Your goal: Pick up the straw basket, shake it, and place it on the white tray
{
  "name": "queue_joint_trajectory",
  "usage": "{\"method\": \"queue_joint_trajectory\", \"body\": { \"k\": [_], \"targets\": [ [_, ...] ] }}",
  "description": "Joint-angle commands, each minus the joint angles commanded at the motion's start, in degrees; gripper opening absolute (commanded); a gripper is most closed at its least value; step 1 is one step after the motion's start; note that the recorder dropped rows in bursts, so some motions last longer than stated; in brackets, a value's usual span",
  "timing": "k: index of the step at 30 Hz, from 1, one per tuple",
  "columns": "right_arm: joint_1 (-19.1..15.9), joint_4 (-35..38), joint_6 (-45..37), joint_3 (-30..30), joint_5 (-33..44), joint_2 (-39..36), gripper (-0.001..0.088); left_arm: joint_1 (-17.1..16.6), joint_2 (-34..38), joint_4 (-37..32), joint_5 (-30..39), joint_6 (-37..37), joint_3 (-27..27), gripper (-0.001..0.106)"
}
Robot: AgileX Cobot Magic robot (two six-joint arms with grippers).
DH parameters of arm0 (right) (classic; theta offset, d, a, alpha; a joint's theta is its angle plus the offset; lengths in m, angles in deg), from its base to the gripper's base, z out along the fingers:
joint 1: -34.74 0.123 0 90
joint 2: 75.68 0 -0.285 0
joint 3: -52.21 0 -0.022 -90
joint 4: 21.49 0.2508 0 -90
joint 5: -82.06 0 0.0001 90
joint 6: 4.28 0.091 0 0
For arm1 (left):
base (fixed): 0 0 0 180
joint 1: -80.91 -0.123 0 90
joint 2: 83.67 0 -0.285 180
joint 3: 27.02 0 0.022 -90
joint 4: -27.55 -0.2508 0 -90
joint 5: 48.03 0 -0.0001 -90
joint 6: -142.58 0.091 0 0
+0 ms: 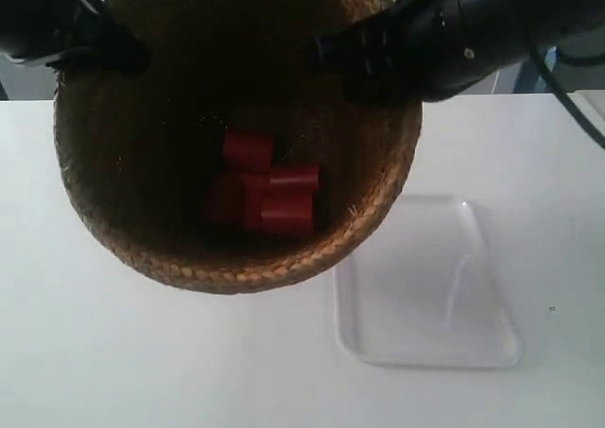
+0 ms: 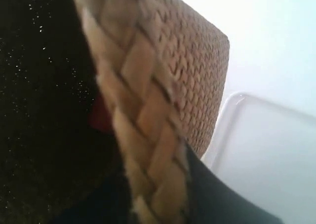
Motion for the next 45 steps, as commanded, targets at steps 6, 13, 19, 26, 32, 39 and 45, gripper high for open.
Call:
{"method": "queue_joint_trajectory", "body": {
  "k": [6,13,19,26,32,39,45],
  "targets": [
    [3.8,0.8,3.4,-7.6,-4.9,4.5,0.0,0.0,-4.0,6.8,-2.5,5.9,-4.7,0.0],
    [2.3,-4.6,4.7,-6.9,-12.4,-0.1,0.0,0.0,-1.0,9.9,-11.8,8.2,-5.7,0.0],
    [8.6,-4.1,6.0,-3.7,-7.8,8.3,0.0,0.8,-9.1,9.6,-4.7,8.6,-4.2,0.0],
    [5.2,-7.0,12.9,-4.3,-5.3,0.3,0.0,1.9,-4.0,12.6,-3.8,10.0,-5.2,0.0],
    [8.7,-10.2,7.9,-5.8,-16.9,6.5,0.0,3.1,-9.3,11.7,-13.8,12.9,-6.8,0.0],
    [7.8,-1.2,3.5,-0.7,-6.0,4.8,0.0,4.6,-9.8,12.5,-3.8,14.7,-3.1,0.0],
    [8.2,-8.8,9.0,-5.9,-19.7,3.5,0.0,5.2,-8.8,12.4,-16.0,15.3,-8.9,0.0]
  ]
}}
